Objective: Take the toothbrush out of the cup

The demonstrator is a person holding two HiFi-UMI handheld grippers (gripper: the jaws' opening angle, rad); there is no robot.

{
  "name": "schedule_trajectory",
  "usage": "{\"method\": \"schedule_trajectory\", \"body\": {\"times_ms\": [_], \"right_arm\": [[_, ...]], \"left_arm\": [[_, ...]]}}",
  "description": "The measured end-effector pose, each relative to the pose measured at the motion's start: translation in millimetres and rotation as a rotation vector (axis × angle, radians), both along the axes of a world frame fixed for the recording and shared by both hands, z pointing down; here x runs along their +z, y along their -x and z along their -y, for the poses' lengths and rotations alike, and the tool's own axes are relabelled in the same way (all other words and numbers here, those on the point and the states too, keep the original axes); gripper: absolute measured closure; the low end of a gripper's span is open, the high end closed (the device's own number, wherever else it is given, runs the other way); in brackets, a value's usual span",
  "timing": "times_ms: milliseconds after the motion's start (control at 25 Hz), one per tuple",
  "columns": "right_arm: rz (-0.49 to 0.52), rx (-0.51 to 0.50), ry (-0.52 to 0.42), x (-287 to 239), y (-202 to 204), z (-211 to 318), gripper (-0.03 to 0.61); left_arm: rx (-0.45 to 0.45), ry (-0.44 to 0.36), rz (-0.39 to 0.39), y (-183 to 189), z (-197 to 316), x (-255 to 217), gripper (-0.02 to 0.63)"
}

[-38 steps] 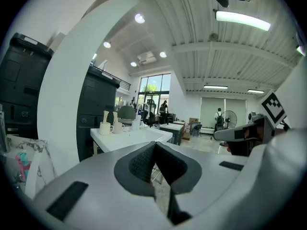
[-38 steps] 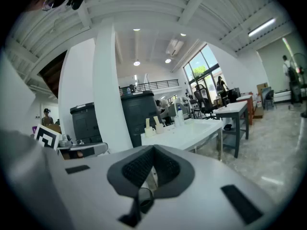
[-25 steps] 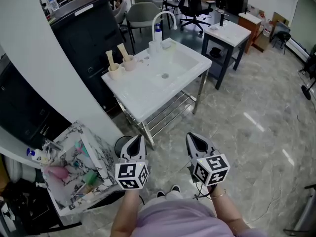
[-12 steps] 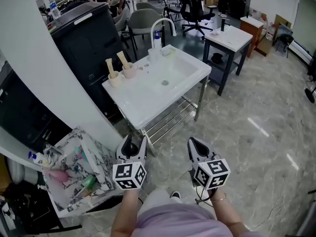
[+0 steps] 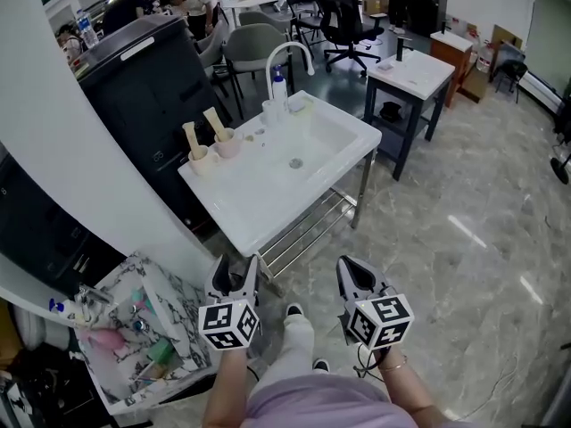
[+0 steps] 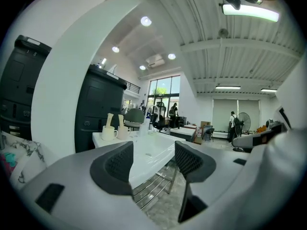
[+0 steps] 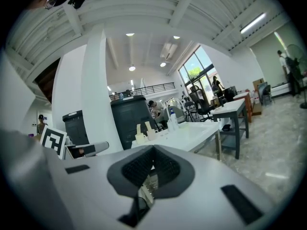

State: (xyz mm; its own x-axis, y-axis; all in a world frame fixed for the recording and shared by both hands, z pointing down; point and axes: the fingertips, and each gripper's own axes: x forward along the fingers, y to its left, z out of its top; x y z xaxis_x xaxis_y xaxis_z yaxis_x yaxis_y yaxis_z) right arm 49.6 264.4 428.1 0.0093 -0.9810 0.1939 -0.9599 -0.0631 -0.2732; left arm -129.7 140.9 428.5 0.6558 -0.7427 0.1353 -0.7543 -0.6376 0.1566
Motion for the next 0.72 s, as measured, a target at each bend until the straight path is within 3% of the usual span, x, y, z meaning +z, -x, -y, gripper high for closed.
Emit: {"method": "schedule_trajectory", "body": {"times_ms": [720], "right_arm": [[-0.034, -0.007, 0.006, -11.5, -41.1, 222.6, 0.575]], "left_arm": [[-0.046, -0.022, 0.016, -23.6, 226.1, -8.0, 0.356]]}}
